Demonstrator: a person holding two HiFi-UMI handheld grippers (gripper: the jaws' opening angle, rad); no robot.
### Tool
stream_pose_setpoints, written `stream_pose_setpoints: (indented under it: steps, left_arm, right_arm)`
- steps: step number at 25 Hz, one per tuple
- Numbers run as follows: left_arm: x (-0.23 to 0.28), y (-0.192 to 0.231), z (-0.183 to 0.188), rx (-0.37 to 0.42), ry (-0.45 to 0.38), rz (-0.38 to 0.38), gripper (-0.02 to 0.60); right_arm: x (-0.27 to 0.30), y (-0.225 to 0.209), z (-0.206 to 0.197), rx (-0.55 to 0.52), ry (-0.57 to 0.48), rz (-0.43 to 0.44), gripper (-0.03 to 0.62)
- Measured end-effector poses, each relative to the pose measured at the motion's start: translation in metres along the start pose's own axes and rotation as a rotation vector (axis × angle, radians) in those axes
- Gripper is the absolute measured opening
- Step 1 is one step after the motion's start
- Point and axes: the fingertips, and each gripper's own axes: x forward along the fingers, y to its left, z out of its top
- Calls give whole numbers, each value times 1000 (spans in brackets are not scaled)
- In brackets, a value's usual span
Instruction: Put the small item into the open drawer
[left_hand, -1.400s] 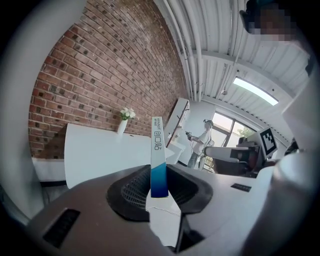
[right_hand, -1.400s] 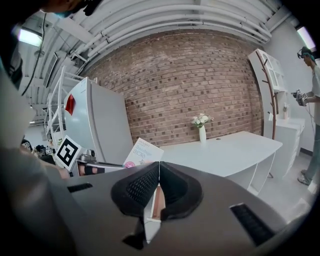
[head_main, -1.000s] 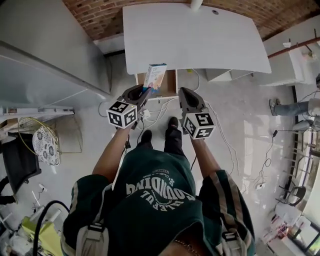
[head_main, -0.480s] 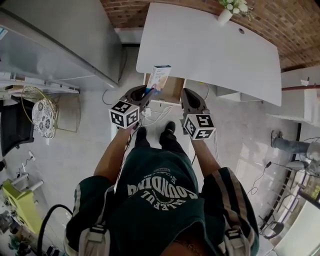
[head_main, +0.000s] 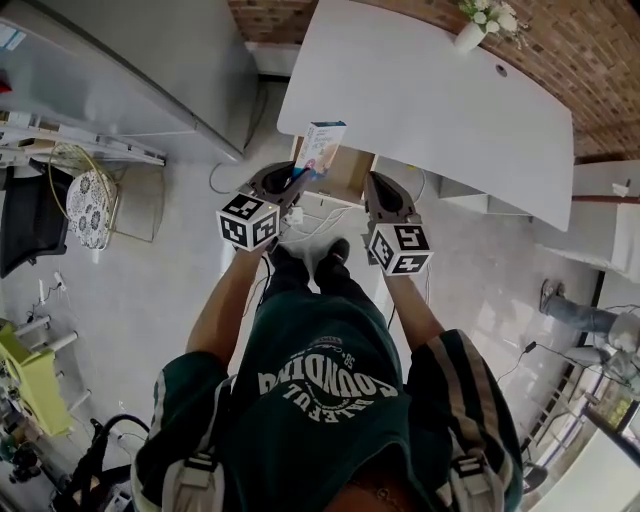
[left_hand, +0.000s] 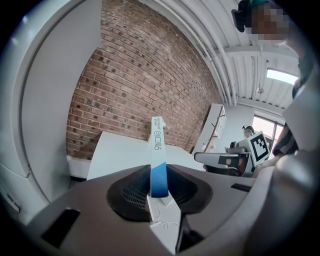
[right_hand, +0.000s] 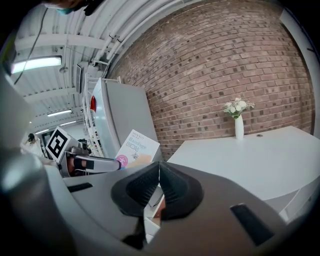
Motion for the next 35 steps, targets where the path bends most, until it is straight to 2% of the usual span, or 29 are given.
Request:
stream_pose_setpoints:
  steps: [21, 35]
  left_arm:
    - [13, 17, -6, 8, 1, 26, 103]
    - [13, 31, -62, -59, 88, 25, 103]
  right_arm:
    - [18, -12, 1, -27, 11, 16, 25]
    - [31, -20, -37, -4, 89, 3, 25]
